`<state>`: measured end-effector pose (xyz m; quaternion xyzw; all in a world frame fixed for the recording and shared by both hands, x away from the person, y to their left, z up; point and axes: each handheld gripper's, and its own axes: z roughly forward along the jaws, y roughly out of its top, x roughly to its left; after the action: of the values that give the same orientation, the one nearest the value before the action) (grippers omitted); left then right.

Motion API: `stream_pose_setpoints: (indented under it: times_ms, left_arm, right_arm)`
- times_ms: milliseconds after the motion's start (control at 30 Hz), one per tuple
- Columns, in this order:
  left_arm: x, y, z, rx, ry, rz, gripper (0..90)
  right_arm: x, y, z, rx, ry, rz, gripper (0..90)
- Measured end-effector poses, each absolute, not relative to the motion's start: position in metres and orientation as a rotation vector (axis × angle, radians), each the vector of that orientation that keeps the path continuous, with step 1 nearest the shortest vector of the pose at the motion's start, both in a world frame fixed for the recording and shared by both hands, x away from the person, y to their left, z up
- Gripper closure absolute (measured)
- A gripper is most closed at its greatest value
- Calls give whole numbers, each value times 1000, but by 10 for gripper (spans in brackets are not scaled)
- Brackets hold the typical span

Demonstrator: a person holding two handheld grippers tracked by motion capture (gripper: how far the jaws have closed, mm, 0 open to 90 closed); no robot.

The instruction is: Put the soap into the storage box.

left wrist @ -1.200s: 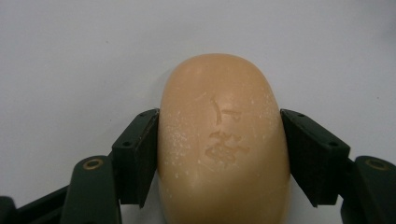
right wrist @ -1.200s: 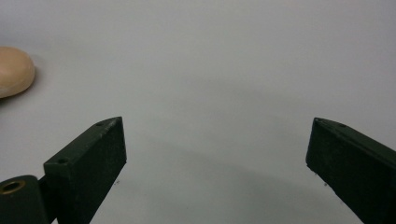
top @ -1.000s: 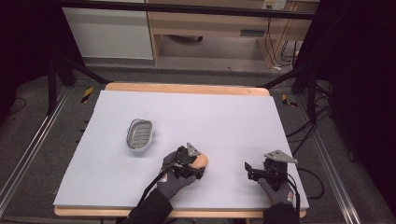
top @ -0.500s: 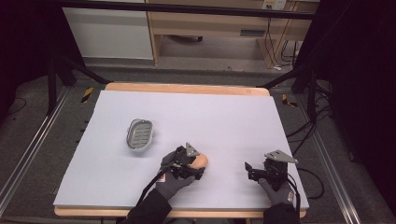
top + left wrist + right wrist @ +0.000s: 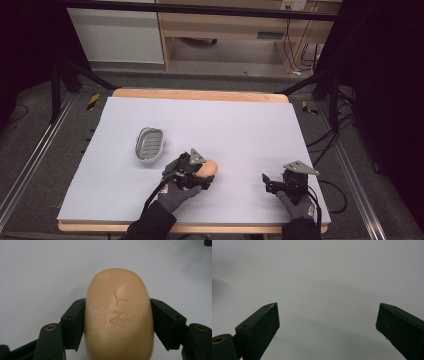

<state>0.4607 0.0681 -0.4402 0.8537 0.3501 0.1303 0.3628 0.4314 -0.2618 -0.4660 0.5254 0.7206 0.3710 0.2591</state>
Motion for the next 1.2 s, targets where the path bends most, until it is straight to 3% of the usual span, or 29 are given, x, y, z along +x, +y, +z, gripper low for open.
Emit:
stream_pose_setpoints:
  times_ms: [1200]
  left_arm:
    - [460, 128, -413, 2126, 967, 401, 320]
  right_arm:
    - [432, -261, -466, 1420, 1954, 997, 52]
